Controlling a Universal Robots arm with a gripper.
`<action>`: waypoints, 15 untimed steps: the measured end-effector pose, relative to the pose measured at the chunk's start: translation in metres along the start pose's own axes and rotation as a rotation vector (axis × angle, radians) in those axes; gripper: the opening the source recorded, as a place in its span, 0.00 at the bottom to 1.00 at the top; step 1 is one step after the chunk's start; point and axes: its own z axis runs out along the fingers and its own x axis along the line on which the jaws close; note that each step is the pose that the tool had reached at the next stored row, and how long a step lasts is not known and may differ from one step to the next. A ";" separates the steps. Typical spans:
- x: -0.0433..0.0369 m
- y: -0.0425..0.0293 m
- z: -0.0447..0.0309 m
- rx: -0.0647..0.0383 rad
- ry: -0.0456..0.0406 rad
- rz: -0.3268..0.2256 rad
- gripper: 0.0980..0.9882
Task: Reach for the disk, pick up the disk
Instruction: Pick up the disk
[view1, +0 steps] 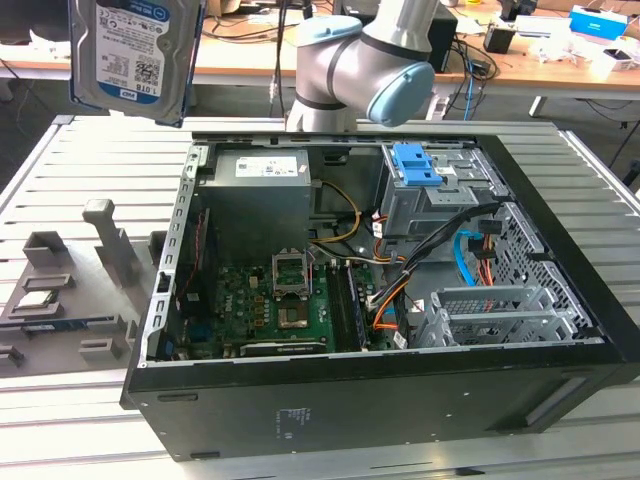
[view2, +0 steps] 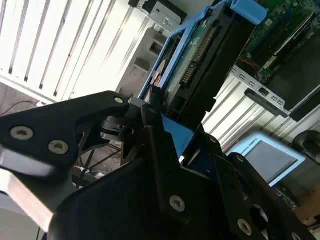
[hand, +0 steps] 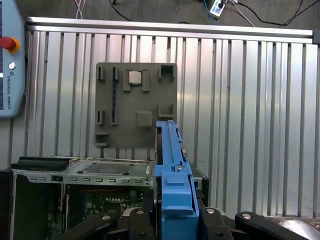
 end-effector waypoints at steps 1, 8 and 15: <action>0.0002 -0.0032 -0.0001 0.000 0.0000 0.000 0.30; 0.0013 -0.0272 -0.0010 0.000 0.0004 0.000 0.30; 0.0027 -0.0607 -0.0024 0.000 0.0008 0.000 0.30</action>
